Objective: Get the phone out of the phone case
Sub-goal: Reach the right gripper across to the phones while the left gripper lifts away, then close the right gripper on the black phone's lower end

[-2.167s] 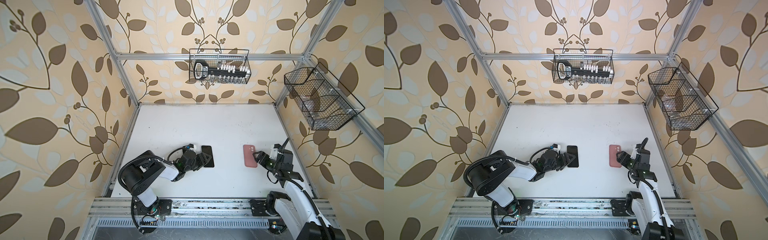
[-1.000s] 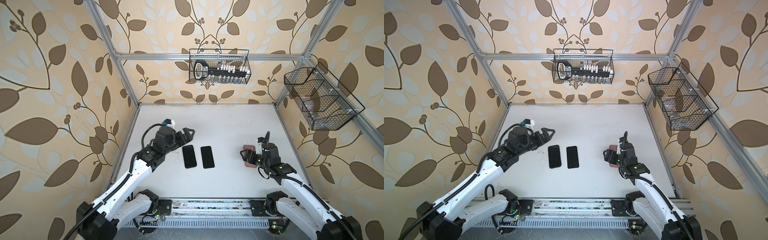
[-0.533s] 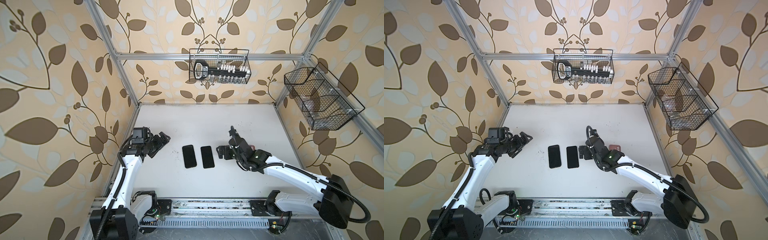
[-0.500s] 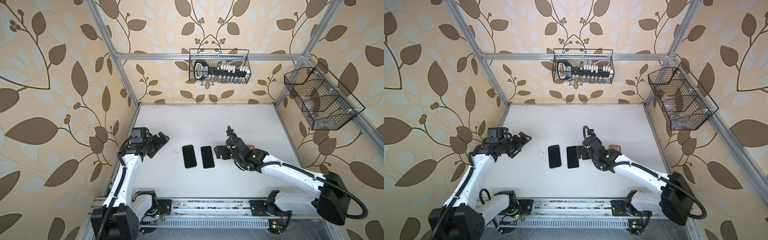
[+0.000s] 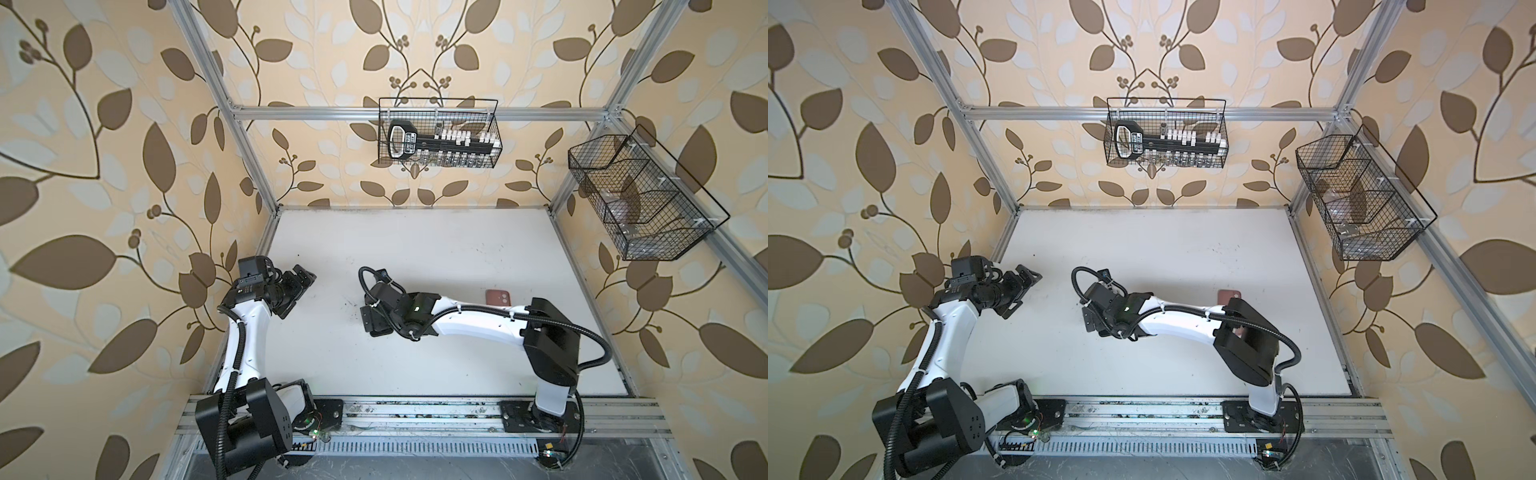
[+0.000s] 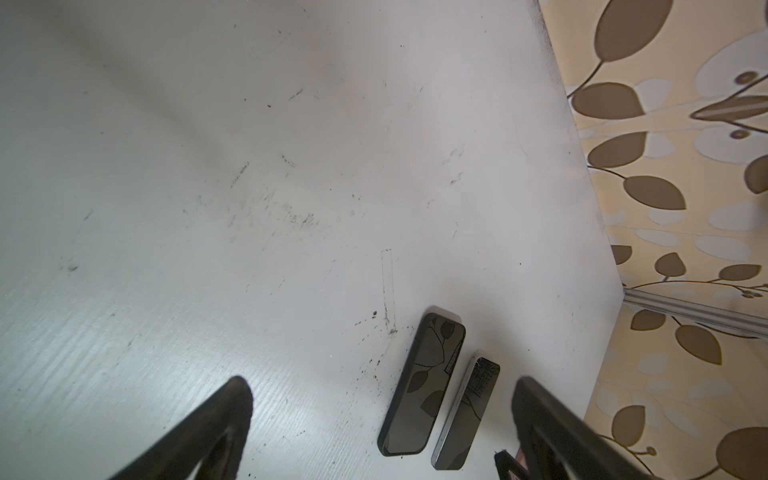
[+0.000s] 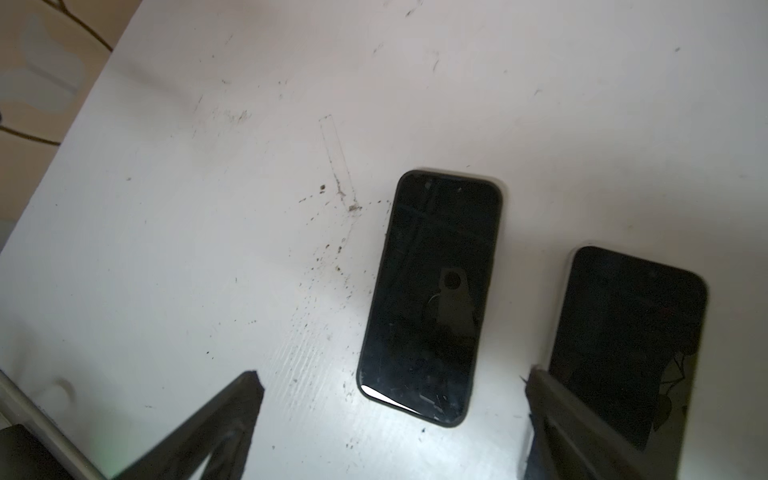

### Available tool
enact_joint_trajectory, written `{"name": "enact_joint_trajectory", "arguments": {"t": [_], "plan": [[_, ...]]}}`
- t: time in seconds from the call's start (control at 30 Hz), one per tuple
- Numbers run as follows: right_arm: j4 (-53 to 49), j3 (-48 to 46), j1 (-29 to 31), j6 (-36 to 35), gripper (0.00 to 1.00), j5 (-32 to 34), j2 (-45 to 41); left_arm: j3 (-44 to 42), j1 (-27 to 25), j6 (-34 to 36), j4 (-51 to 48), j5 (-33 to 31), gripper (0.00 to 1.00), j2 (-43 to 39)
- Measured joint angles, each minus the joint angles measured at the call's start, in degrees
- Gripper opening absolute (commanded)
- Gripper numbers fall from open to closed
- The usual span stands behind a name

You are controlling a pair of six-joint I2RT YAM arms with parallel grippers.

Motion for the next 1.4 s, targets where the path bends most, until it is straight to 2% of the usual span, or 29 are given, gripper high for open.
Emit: {"name": "enact_joint_trajectory", "arguments": {"t": [0.37, 0.83, 1.1, 1.4], "plan": [[-4.8, 6.0, -0.9, 3.3, 1.0, -1.5, 8.1, 0.0, 0.4, 0.5, -0.1, -1.4, 0.99, -1.7], [-6.4, 6.9, -2.3, 3.1, 0.99, -1.5, 11.9, 0.0, 1.1, 0.5, -0.1, -1.4, 0.99, -1.7], [-7.5, 8.5, -2.3, 2.5, 0.93, -1.5, 13.2, 0.0, 1.1, 0.5, -0.1, -1.4, 0.99, -1.7], [-8.7, 11.5, -2.1, 1.9, 0.92, -0.7, 15.7, 0.0, 1.1, 0.5, -0.1, -1.2, 0.99, -1.7]]}}
